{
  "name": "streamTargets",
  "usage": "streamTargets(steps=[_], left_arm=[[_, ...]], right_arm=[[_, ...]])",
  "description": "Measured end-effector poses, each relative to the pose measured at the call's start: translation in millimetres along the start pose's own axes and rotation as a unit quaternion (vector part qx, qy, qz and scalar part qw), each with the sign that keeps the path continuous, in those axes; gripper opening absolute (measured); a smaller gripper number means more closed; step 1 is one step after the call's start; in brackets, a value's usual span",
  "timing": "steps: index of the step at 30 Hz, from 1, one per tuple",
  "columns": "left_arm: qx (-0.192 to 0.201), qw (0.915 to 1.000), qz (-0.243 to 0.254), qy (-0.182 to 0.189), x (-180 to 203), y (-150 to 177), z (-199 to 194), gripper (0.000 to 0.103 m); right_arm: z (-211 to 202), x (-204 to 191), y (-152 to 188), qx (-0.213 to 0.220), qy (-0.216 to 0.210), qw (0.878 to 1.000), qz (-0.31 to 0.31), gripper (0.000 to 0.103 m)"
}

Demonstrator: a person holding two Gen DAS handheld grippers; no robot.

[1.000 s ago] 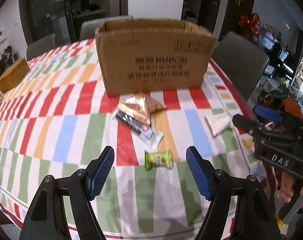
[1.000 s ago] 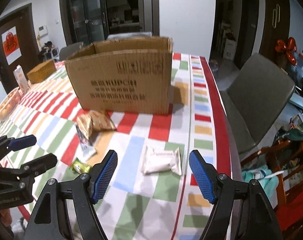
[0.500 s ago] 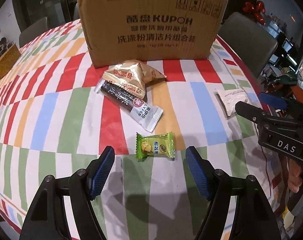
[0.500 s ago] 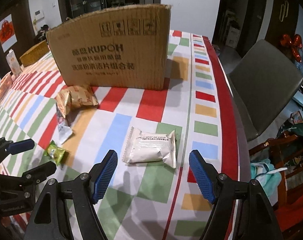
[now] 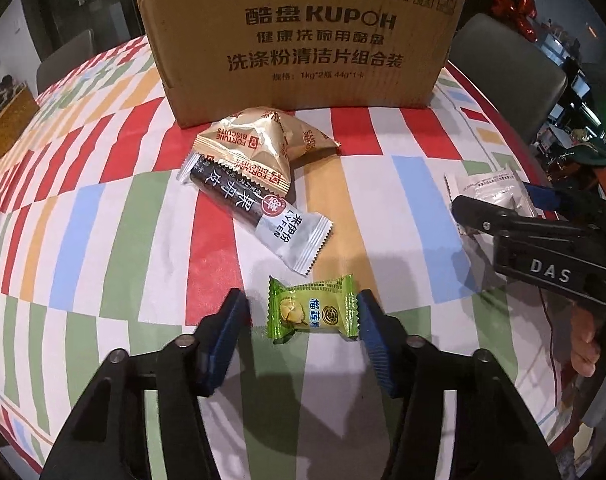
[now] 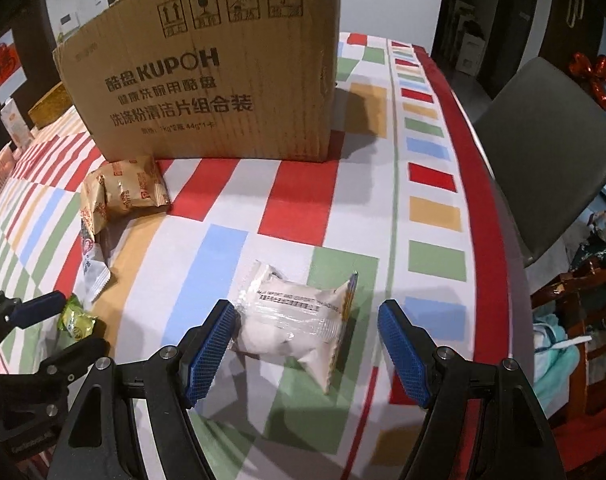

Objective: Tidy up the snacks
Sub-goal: 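Grasp the yellow-green candy with the left gripper while the right grasps the white pastry pack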

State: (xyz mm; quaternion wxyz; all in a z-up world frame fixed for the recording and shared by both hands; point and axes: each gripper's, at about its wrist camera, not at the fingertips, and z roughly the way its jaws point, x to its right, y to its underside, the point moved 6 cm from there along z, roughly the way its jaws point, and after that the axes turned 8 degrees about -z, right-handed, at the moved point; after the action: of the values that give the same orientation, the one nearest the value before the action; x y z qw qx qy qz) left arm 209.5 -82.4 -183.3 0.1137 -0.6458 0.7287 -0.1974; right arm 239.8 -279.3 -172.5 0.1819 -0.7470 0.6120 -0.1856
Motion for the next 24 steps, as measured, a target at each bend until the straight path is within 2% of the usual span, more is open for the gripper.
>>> streamTargets(steps=[4,6,8,11,19,24], left_arm=[[0.004,0.9999,-0.007,0.007,-3.9,-0.7,-2.2,0.037],[0.005,0.9999,-0.011,0.010,-6.0,-0.8,-3.0,0.033],[0.006,0.9998,-0.014,0.016,-7.6,-0.7,-3.5,0.032],[0.006,0.9996,-0.019,0.022,-9.2,-0.6,-4.5,0.030],[0.014,0.9992,-0.021,0.031,-7.7,1.0,-14.2,0.029],[0.037,0.9984,-0.022,0.037,-6.4,-5.7,-32.0,0.029]], right_arm=[[-0.5,-3.5,-1.4,0.008,0.002,1.000,-0.001,0.074],[-1.5,-5.8,-1.2,0.010,-0.002,1.000,0.000,0.061],[-3.6,-7.6,-0.9,0.013,0.000,1.000,-0.001,0.059],[-10.7,-9.8,-1.6,0.022,0.001,1.000,-0.001,0.045],[-23.1,-21.6,4.1,0.025,-0.014,1.000,-0.010,0.043],[-34.9,-25.5,4.4,0.034,-0.016,0.999,-0.013,0.043]])
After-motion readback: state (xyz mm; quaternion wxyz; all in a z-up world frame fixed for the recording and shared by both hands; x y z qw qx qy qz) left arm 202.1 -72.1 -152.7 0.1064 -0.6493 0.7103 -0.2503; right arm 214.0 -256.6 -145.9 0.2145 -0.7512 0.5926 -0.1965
